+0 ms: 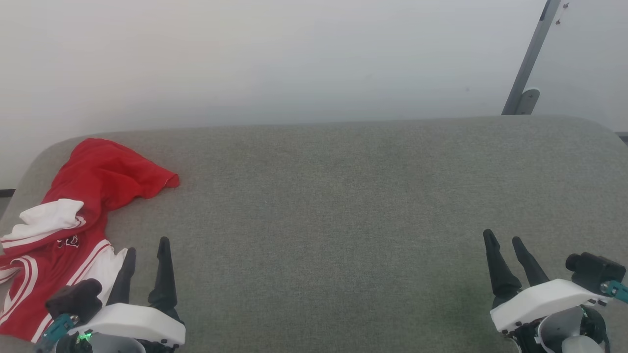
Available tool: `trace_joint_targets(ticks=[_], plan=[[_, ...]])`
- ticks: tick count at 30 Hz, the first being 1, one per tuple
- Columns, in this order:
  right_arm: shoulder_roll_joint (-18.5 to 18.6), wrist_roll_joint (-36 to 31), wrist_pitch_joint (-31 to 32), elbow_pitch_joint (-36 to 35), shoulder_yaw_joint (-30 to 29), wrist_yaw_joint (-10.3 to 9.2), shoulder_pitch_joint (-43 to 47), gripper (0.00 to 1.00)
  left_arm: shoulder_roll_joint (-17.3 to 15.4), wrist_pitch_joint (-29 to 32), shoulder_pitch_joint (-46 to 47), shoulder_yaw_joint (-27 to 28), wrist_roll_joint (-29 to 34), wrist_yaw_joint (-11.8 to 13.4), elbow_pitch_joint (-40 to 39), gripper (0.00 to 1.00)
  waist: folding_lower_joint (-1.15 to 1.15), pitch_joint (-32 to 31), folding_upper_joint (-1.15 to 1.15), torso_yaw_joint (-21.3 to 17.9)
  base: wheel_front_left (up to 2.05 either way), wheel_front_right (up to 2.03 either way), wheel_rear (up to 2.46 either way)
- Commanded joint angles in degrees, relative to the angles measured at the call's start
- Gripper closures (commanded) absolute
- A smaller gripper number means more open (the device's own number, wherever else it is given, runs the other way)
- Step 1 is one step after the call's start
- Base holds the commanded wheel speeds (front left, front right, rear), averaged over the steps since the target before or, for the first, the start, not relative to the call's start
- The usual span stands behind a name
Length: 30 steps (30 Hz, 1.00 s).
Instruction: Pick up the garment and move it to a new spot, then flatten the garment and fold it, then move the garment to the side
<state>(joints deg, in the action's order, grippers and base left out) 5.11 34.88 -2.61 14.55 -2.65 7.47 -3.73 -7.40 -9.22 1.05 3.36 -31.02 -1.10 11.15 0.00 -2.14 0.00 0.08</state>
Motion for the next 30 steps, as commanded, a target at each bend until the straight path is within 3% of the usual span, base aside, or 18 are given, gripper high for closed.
trace_joint_targets(ticks=[1,30], plan=[[0.15,-1.43,-0.64,-0.87,-0.07,0.03,0.01,0.0,-0.23,-0.7,-0.3,0.27,1.61,-0.24,-0.75,0.0,0.0,-0.03,0.0,0.0,0.0,0.0,0.0],[0.96,-15.09,-3.28,-1.42,1.21,0.04,0.79,0.0,-0.06,-4.25,-1.65,1.05,16.61,-1.65,-1.61,0.0,0.0,-0.61,0.0,0.08,0.0,0.0,0.0]])
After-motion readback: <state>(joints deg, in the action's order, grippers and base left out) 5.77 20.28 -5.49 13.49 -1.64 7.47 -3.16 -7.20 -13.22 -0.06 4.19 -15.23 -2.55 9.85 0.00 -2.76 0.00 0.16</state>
